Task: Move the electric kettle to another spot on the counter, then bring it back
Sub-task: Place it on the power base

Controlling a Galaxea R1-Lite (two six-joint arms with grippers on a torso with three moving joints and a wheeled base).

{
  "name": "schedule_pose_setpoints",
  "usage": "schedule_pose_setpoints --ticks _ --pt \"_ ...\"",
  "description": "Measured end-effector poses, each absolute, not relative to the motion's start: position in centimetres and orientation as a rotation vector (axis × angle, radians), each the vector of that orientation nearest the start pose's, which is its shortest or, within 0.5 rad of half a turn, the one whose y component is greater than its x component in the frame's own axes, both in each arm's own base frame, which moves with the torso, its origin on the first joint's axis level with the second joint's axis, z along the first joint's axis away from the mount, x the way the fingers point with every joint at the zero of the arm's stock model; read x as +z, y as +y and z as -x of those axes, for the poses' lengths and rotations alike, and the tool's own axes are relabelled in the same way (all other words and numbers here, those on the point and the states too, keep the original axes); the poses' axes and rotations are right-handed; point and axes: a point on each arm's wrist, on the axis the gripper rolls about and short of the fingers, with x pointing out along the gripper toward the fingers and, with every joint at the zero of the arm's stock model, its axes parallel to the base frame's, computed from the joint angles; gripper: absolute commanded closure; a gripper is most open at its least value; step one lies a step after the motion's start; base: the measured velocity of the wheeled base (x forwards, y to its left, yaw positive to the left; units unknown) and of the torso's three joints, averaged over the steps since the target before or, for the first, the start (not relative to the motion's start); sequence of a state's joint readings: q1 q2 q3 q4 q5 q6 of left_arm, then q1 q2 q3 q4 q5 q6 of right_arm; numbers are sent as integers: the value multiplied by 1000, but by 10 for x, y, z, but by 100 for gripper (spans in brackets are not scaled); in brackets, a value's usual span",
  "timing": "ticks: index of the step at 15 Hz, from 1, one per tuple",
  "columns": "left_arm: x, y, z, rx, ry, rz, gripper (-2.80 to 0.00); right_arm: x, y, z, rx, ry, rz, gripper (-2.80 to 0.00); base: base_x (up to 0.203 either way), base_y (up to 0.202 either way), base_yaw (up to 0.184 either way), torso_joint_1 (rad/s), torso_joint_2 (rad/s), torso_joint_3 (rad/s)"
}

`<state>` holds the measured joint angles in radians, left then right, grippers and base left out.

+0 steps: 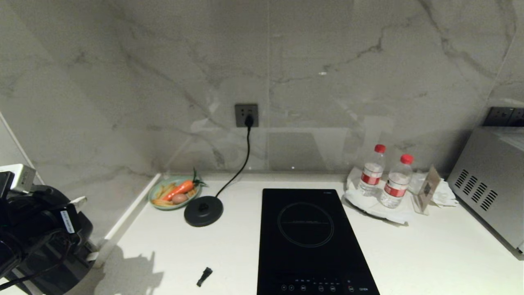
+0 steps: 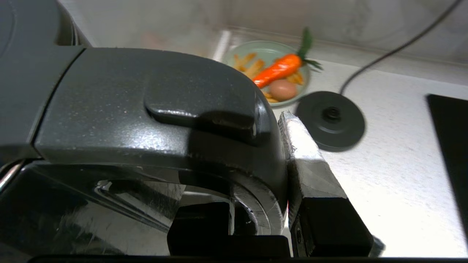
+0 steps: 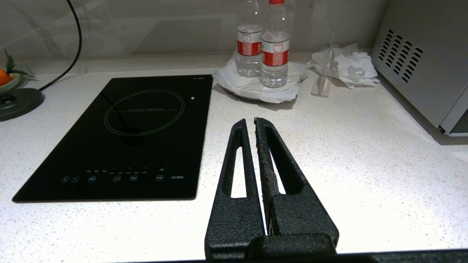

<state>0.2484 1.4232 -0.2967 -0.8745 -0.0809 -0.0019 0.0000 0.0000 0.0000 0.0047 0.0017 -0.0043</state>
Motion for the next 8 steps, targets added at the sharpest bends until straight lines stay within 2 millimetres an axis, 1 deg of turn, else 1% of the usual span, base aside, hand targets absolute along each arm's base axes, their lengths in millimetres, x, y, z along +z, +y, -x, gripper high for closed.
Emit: schedule_pose_setpoints --ticks 5,8 --pt "146 34 -188 109 246 33 0 75 0 23 2 4 4 0 0 0 0 0 0 0" --pt "146 14 -179 7 235 20 0 75 0 23 1 5 4 0 0 0 0 0 0 0"
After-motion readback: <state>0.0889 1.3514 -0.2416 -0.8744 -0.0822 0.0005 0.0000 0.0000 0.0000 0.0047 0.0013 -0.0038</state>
